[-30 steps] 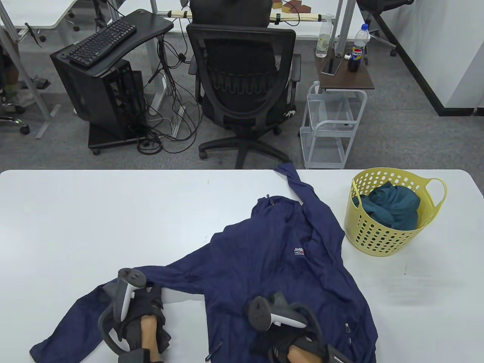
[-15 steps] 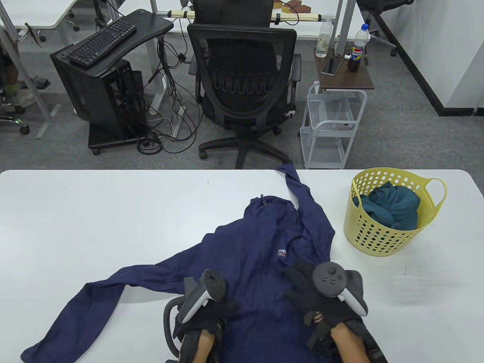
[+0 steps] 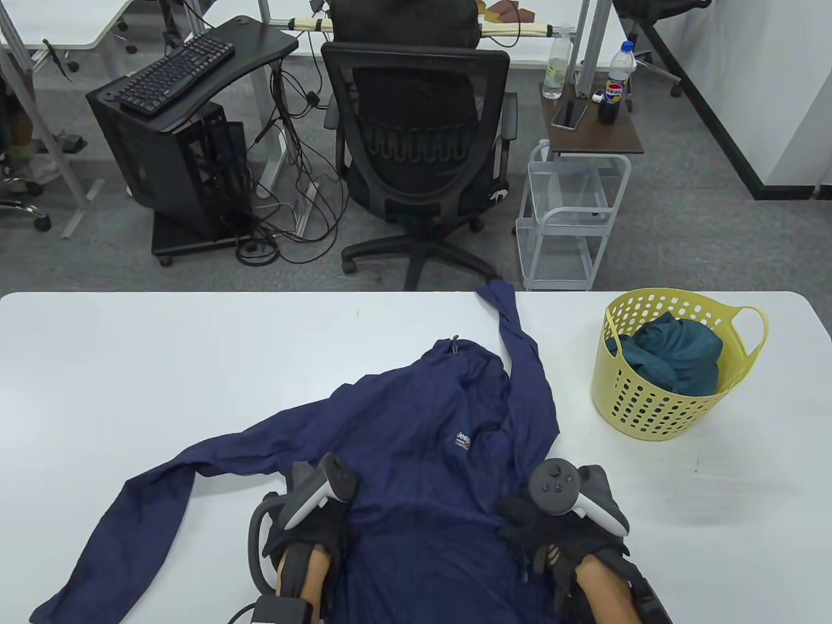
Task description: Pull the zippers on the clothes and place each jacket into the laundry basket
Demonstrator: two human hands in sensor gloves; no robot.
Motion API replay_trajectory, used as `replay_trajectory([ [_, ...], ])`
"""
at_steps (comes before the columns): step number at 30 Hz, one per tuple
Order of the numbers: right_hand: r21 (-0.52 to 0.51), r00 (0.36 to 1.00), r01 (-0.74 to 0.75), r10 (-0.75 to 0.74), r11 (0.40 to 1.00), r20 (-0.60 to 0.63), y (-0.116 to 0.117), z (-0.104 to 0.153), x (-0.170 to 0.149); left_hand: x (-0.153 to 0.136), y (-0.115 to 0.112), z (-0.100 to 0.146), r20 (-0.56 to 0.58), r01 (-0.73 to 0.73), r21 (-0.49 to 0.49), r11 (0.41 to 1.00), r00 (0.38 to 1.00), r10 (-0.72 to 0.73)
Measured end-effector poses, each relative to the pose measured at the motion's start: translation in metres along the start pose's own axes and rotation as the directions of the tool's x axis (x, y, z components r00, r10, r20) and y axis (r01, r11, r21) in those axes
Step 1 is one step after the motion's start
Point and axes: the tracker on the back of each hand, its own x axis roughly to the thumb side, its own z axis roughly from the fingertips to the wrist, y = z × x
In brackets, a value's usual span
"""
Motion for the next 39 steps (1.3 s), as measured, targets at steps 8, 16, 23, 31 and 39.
replay_trajectory([
  [8,-0.42,0.993,-0.017,-0.032,0.907,-0.111,-0.051,-0.004,-0.005,0.011,-0.004,0.004,0.02,0.006,-0.026,1.0,1.0,-0.006],
  [16,-0.204,0.699,-0.714,0.667,0.67,-0.258,-0.046,-0.064,0.019,0.013,0.009,0.021,0.053,-0.018,0.066,0.998,0.999,0.015],
  [23,-0.445,0.74,-0.667,0.597,0.597,-0.309,-0.054,-0.051,0.013,0.02,0.025,0.055,0.146,-0.122,0.26,0.958,0.986,0.086],
  [31,-0.757,0.962,-0.244,0.252,0.606,-0.108,-0.057,0.034,-0.002,0.101,0.025,0.098,0.465,-0.264,0.435,0.861,0.885,0.037],
  [39,-0.683,0.994,0.069,0.008,0.727,0.109,-0.039,0.05,-0.027,0.22,0.008,0.078,0.404,-0.013,0.464,0.886,0.893,-0.198],
])
